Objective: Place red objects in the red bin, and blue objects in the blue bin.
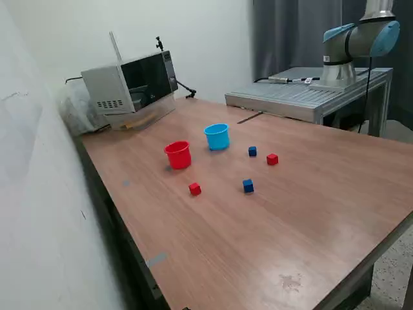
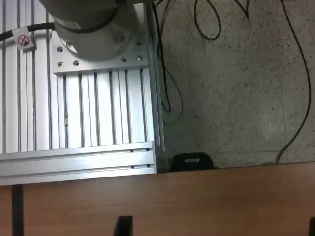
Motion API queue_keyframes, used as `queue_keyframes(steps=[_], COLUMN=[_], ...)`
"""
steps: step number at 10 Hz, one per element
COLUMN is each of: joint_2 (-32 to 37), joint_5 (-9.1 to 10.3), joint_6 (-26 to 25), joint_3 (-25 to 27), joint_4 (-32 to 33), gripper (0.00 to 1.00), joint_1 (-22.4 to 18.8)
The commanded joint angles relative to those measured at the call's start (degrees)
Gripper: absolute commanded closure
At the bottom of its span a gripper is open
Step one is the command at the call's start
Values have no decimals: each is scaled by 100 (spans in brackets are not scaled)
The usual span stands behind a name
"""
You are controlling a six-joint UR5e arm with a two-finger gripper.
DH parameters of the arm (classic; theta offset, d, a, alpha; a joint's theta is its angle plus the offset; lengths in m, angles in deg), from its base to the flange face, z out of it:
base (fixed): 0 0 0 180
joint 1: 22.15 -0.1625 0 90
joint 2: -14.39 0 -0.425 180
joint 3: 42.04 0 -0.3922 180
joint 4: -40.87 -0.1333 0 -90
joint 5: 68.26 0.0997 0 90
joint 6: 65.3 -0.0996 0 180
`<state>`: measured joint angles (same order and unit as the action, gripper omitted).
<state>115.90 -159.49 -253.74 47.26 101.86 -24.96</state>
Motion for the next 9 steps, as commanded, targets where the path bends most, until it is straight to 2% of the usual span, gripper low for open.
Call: queue_keyframes(steps=[1,9], joint_2=[0,0], joint_5=[0,0], joint_6=[0,0], joint_3=[0,-96], joint_4=[0,-9], gripper=[0,0], joint_1=[0,26])
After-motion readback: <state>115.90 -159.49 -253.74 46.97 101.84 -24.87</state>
